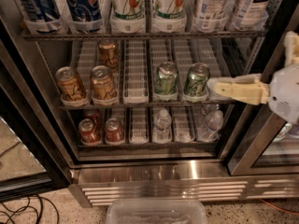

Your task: Pick blue plastic bottle from top shelf of fridge

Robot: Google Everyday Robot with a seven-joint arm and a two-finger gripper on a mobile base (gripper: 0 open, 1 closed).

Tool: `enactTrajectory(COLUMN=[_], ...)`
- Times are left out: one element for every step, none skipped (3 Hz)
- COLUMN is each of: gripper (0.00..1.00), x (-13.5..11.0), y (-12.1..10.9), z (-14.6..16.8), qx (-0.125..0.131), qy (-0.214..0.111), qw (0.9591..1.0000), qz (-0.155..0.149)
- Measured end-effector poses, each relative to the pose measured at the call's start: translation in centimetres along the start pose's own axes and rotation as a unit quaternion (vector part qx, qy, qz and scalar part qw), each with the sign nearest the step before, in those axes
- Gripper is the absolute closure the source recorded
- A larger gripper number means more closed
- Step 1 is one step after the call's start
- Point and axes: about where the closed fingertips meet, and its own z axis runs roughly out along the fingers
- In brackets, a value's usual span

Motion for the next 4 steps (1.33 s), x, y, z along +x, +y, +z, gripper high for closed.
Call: enactTrajectory(gripper=[0.00, 0.00, 0.17, 0.17], x=[-2.8, -4.8, -6.9, -8.7], y=[3.4, 5.7, 7.0, 7.4], z=[-0.8, -0.9, -0.3, 0.8], qx=[-0.018, -0.015, -0.002, 0.015], qy=[-0.016, -0.034, -0.062, -0.090], qw=[0.9992, 0.9973, 0.9942, 0.9913], qz=[0.032, 0.064, 0.087, 0.095])
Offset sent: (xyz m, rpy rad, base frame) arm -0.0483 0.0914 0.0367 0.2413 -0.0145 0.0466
